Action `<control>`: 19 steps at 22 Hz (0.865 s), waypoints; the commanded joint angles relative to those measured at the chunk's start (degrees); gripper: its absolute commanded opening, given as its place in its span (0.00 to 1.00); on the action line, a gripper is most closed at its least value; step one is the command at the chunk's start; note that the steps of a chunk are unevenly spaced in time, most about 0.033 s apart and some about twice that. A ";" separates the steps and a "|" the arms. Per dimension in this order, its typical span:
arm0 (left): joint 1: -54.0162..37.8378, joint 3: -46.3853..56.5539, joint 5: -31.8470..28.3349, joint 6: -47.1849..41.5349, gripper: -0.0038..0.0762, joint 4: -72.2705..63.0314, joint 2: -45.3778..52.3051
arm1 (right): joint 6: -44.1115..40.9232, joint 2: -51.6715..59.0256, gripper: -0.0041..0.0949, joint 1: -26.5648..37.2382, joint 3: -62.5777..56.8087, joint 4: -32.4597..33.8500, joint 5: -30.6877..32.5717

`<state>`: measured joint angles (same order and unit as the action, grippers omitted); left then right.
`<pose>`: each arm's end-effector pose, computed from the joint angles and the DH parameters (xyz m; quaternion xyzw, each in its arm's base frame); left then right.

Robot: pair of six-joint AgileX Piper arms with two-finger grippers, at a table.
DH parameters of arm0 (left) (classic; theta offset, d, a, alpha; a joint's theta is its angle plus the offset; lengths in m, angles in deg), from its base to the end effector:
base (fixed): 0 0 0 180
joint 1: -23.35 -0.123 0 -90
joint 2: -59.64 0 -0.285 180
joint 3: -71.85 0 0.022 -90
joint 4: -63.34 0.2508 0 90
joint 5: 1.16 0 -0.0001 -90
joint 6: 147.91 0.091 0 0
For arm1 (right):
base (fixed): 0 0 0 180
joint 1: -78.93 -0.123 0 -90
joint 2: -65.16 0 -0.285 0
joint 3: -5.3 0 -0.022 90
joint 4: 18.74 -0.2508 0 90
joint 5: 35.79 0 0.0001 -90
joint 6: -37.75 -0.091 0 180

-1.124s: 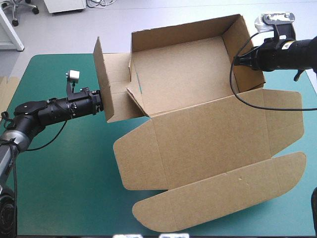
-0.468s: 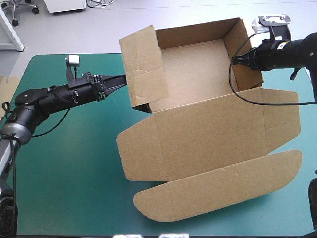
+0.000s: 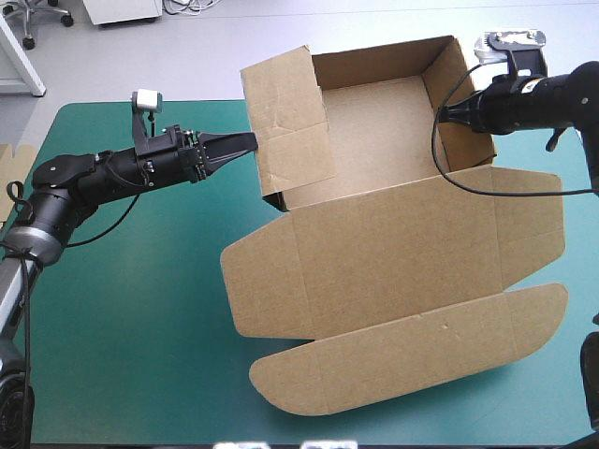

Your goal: Fold the box

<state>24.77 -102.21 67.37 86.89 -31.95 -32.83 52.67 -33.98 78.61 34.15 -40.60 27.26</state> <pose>0.2954 -0.0917 0.3957 0.1473 0.6802 -0.6035 0.3892 0.3379 0.0321 0.4526 -0.1077 0.8952 0.1383 0.4097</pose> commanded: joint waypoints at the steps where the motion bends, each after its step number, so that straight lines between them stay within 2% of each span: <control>1: 0.37 -3.32 1.66 -1.09 0.34 -7.32 2.04 | -0.51 2.30 0.03 0.28 1.48 -2.16 -3.50; 11: 2.50 -13.21 3.92 -5.99 0.34 -2.03 2.04 | -0.51 2.30 0.03 0.28 1.48 -2.16 -3.42; 15: 1.27 -18.62 2.43 -9.15 0.34 13.92 2.97 | -0.51 2.30 0.03 0.28 1.48 -1.78 -3.28; 18: -4.19 -20.70 -4.64 -9.44 0.34 22.16 9.34 | -0.51 2.30 0.03 0.28 1.48 -1.78 -3.28; 19: -7.34 -20.90 -8.82 -9.44 0.34 29.32 12.06 | -0.51 2.30 0.03 0.28 1.48 -1.78 -3.14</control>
<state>21.11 -120.62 65.06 77.87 -6.85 -26.86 52.55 -33.98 78.61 34.15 -40.05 27.26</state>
